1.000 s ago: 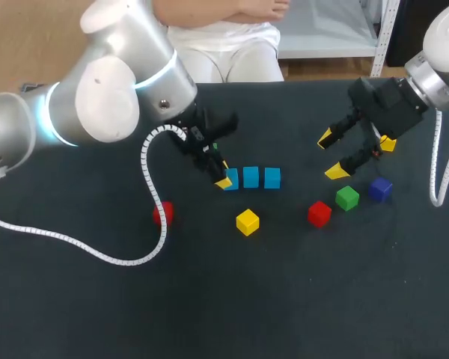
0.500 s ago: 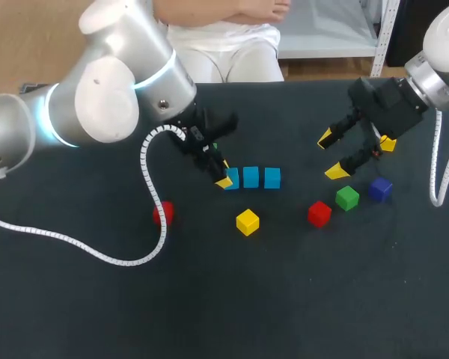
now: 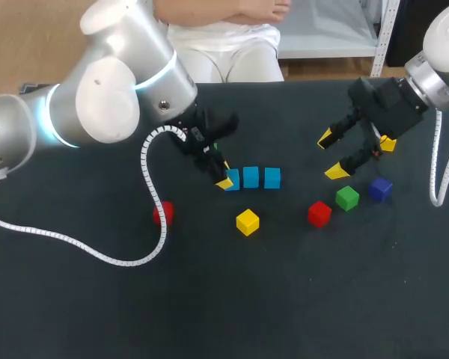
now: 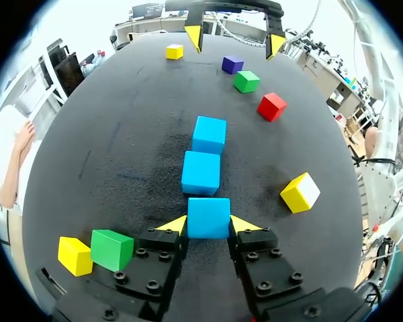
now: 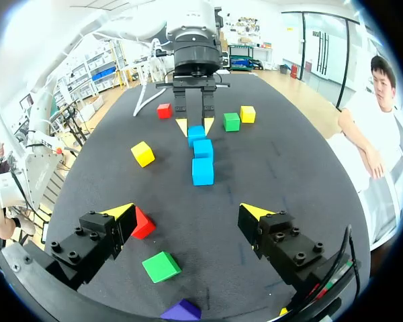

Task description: Place the blue cubes, place green cubes on the blue cubes, place the yellow cubes on the green cubes, then place the red cubes on the yellow cubes, and place purple cube on the red cubes.

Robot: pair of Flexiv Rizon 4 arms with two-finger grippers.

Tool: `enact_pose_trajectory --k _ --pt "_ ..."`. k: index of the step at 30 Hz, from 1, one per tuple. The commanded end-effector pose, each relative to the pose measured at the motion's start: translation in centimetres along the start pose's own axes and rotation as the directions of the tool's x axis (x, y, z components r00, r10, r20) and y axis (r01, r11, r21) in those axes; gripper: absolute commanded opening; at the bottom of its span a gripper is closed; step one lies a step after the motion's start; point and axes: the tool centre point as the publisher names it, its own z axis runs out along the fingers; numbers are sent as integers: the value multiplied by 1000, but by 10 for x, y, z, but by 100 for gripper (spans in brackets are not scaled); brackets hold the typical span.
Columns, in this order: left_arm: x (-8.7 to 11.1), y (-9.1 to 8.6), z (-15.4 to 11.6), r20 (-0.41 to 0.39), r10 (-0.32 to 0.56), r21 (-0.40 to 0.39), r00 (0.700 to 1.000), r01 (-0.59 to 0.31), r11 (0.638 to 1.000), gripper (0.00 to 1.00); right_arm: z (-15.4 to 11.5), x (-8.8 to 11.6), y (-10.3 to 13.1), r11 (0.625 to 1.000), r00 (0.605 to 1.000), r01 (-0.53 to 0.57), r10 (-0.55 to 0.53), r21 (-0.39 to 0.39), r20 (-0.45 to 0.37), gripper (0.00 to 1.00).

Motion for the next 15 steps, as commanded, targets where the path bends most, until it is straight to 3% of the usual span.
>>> enact_pose_trajectory --k 1,15 --pt "0 2 0 -2 1 4 1000 -1 1000 4 0 0 1 1000 1000 1 -1 3 2 100" --pt "1 3 -1 -5 -2 -1 1000 2 1000 2 0 0 1 1000 1000 1 -1 3 2 100"
